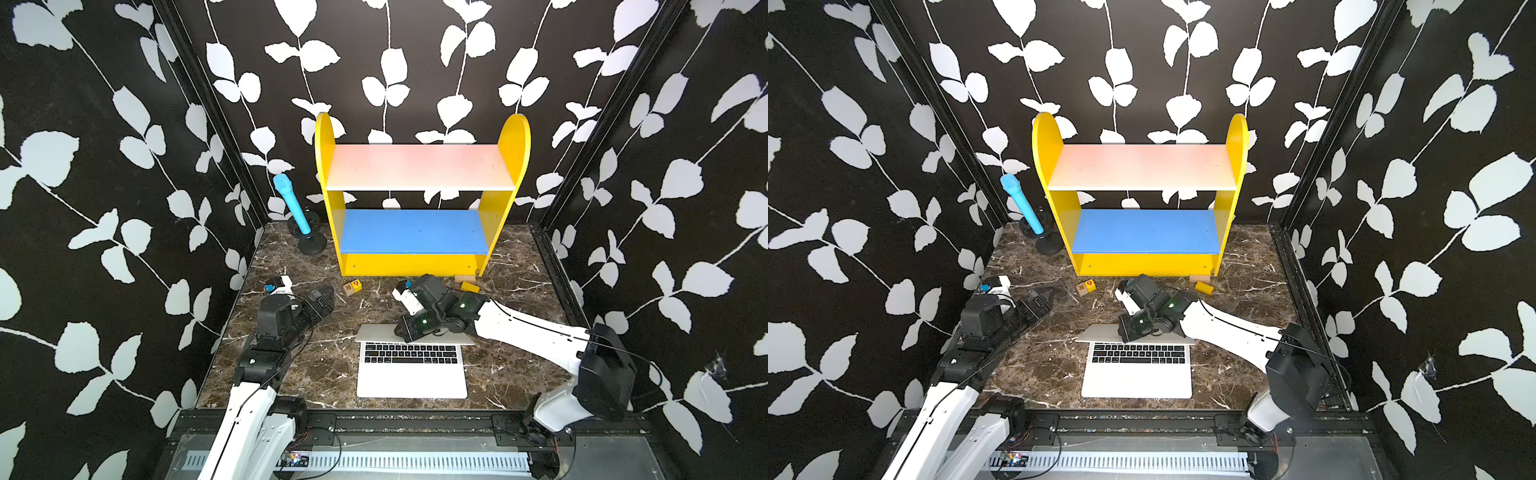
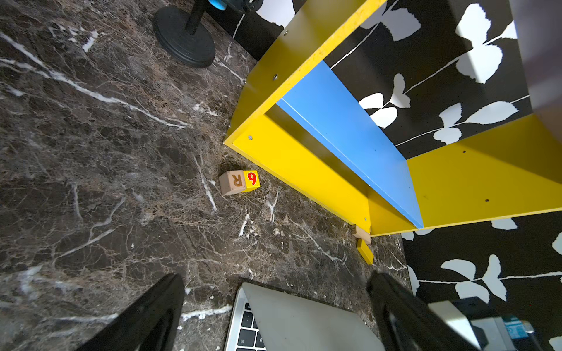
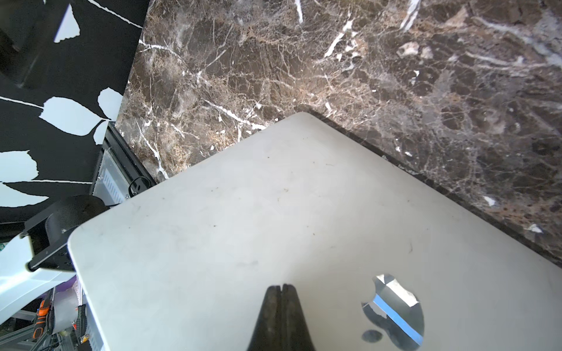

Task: Close the laptop lid and set it aside
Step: Close the lid of the laptop.

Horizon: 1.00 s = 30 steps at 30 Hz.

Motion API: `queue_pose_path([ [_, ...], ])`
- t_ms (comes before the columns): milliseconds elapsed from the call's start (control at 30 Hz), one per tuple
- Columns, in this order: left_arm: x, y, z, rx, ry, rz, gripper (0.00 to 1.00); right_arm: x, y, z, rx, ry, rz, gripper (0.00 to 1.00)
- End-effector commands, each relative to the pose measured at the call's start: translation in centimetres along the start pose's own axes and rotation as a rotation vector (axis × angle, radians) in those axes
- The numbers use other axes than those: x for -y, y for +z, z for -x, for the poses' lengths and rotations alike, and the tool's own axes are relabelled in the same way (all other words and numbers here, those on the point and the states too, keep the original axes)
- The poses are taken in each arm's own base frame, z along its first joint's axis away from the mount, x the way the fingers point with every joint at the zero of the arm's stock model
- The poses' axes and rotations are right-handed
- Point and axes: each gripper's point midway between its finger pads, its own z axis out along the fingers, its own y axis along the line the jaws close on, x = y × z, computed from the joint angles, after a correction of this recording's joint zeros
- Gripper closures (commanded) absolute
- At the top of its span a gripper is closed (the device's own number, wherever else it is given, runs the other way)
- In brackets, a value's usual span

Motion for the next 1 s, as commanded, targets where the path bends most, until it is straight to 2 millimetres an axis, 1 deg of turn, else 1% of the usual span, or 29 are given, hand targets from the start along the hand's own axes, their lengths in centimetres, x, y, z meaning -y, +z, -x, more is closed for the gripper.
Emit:
queue_pose_path([
  [0, 0.2, 0.0, 0.1, 0.01, 0.002, -0.011, 0.03, 0.1, 1.1, -1.8, -0.061, -0.012, -0.003, 1.0],
  [200, 0.1, 0.0, 0.0, 0.007, 0.002, -0.009, 0.03, 0.1, 1.8, -2.5, -0.09, -0.013, 0.001, 1.0],
  [567, 0.0, 0.1, -0.1, 0.004, 0.002, -0.009, 0.03, 0.1, 2.5, -3.9, -0.126, -0.019, 0.003, 1.0],
  [967, 0.0, 0.1, -0.1, 0.003, 0.001, -0.009, 0.03, 0.9, 3.0, -5.2, -0.153, -0.01, -0.013, 1.0],
])
